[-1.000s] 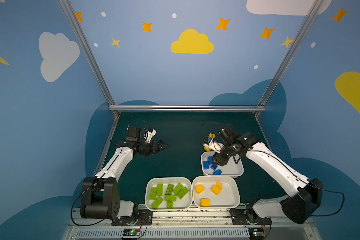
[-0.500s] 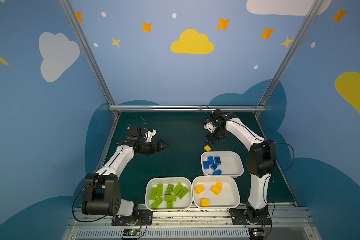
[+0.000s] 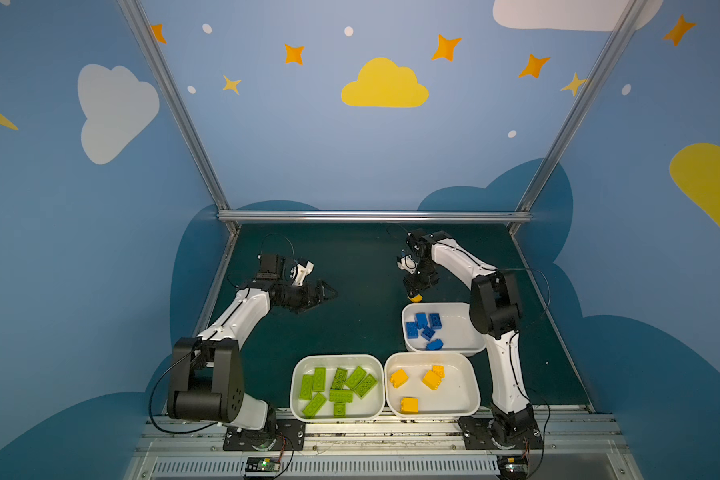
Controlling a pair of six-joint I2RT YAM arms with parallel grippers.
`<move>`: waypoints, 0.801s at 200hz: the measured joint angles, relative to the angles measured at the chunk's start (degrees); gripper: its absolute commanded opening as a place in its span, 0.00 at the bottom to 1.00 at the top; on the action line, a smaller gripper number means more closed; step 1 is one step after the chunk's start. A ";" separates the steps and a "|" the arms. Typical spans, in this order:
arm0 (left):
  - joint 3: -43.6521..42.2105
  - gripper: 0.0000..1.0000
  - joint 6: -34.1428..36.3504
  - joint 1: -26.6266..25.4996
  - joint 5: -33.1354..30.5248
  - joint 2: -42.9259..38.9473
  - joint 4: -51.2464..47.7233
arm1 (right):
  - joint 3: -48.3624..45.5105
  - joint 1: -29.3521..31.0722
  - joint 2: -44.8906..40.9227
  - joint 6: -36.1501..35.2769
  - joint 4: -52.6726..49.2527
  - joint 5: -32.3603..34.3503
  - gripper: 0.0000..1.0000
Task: Sort the legos into containers by color
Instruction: 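Return the right gripper to the pile and grasp another yellow brick, then carry the yellow brick to the middle bin and release it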
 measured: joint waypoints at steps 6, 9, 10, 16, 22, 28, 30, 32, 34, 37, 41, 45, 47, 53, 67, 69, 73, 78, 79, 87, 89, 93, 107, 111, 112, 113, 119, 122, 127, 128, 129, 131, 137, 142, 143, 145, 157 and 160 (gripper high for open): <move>0.00 0.99 0.09 0.00 0.00 0.07 0.00 | 0.02 0.20 0.20 -0.15 -0.02 0.24 0.57; 0.00 0.99 0.11 0.00 0.00 0.13 0.00 | 0.07 0.28 0.33 -0.20 -0.04 0.37 0.56; 0.00 0.99 0.13 0.00 0.00 0.15 0.00 | 0.09 0.31 0.35 -0.17 -0.07 0.42 0.56; 0.00 0.99 0.13 0.00 0.00 0.28 0.00 | 0.17 0.44 0.63 -0.26 -0.15 0.66 0.56; 0.00 1.00 0.15 0.00 0.00 0.46 -0.02 | 0.22 0.55 0.92 -0.35 -0.22 0.92 0.55; 0.00 0.99 0.17 0.00 -0.04 0.57 -0.02 | 0.24 0.61 1.20 -0.39 -0.24 1.20 0.54; 0.00 0.99 0.17 0.00 -0.04 0.57 -0.04 | 0.24 0.63 1.33 -0.39 -0.24 1.33 0.54; 0.00 0.99 0.17 0.00 -0.07 0.57 -0.07 | 0.24 0.68 1.42 -0.42 -0.24 1.46 0.54; 0.00 1.00 0.17 0.00 -0.11 0.57 -0.09 | 0.24 0.72 1.51 -0.42 -0.24 1.60 0.53; 0.00 1.00 0.22 0.00 -0.13 0.57 -0.11 | 0.24 0.76 1.70 -0.46 -0.28 1.75 0.53; 0.00 1.00 0.31 0.00 -0.15 0.57 -0.13 | 0.24 0.83 1.92 -0.46 -0.31 1.95 0.52; 0.00 1.00 0.37 0.00 -0.13 0.57 -0.13 | 0.24 0.87 2.12 -0.48 -0.33 2.19 0.52; 0.00 0.99 0.39 0.00 -0.15 0.57 -0.13 | 0.24 0.90 2.21 -0.50 -0.33 2.21 0.52; 0.00 0.99 0.55 0.00 -0.17 0.57 -0.15 | 0.24 0.98 2.47 -0.57 -0.37 2.60 0.51; 0.00 0.99 0.68 0.00 -0.20 0.57 -0.22 | 0.24 1.22 2.56 -0.70 -0.46 3.65 0.48; 0.00 1.00 0.70 0.00 -0.20 0.57 -0.22 | 0.24 1.25 2.56 -0.72 -0.48 3.89 0.47; 0.00 0.99 0.72 0.00 -0.20 0.57 -0.22 | 0.24 1.31 2.64 -0.81 -0.50 4.20 0.45; 0.00 0.99 0.74 0.00 -0.22 0.57 -0.22 | 0.24 1.44 2.64 -0.83 -0.46 4.57 0.42; 0.00 0.99 0.76 0.00 -0.22 0.57 -0.22 | 0.24 1.49 2.64 -0.87 -0.48 4.79 0.41; 0.00 1.00 0.76 0.00 -0.22 0.57 -0.24 | 0.24 1.53 2.64 -0.87 -0.48 5.22 0.38; 0.00 0.99 0.76 0.00 -0.22 0.57 -0.24 | 0.24 1.55 2.64 -0.87 -0.50 5.25 0.37; 0.00 0.99 0.76 0.00 -0.22 0.57 -0.22 | 0.24 1.60 2.64 -0.87 -0.52 5.44 0.36; 0.00 0.99 0.76 0.00 -0.22 0.57 -0.24 | 0.28 1.77 2.64 -0.94 -0.66 5.84 0.28; 0.00 0.99 0.76 0.00 -0.22 0.57 -0.26 | 0.35 1.81 2.64 -0.96 -0.74 6.01 0.26; 0.00 0.99 0.76 0.00 -0.22 0.57 -0.26 | 0.35 1.81 2.64 -0.96 -0.74 6.01 0.26; 0.00 1.00 0.76 0.00 -0.22 0.57 -0.26 | 0.35 1.81 2.67 -0.98 -0.74 6.05 0.26; 0.00 0.99 0.79 0.00 -0.22 0.57 -0.24 | 0.37 1.86 2.64 -0.96 -0.74 6.34 0.26; 0.00 1.00 0.79 0.00 -0.22 0.57 -0.26 | 0.39 1.86 2.64 -0.96 -0.74 6.54 0.26; 0.00 0.99 0.79 0.00 -0.24 0.57 -0.26 | 0.44 1.84 2.64 -1.03 -0.76 6.69 0.26; 0.00 0.99 0.79 0.00 -0.24 0.57 -0.28 | 0.44 1.84 2.64 -1.07 -0.76 6.71 0.25; 0.00 0.99 0.79 0.00 -0.24 0.57 -0.28 | 0.44 1.81 2.64 -1.01 -0.76 6.73 0.26; 0.00 0.99 0.79 0.00 -0.24 0.57 -0.31 | 0.46 1.81 2.64 -1.03 -0.79 6.84 0.25; 0.00 1.00 0.79 0.00 -0.26 0.57 -0.31 | 0.48 1.77 2.64 -1.03 -0.79 7.10 0.25; 0.00 0.99 0.79 0.00 -0.28 0.57 -0.33 | 0.50 1.70 2.64 -1.01 -0.81 7.21 0.25; 0.02 0.99 0.79 0.00 -0.28 0.57 -0.35 | 0.50 1.70 2.64 -1.01 -0.81 7.23 0.25; 0.02 0.99 0.79 0.00 -0.28 0.57 -0.35 | 0.50 1.66 2.62 -1.01 -0.81 7.28 0.25; 0.02 1.00 0.79 0.00 -0.35 0.57 -0.39 | 0.50 1.38 2.40 -1.01 -0.83 7.50 0.24; 0.07 1.00 0.79 0.00 -0.35 0.57 -0.44 | 0.50 1.31 2.36 -1.01 -0.85 7.56 0.24</move>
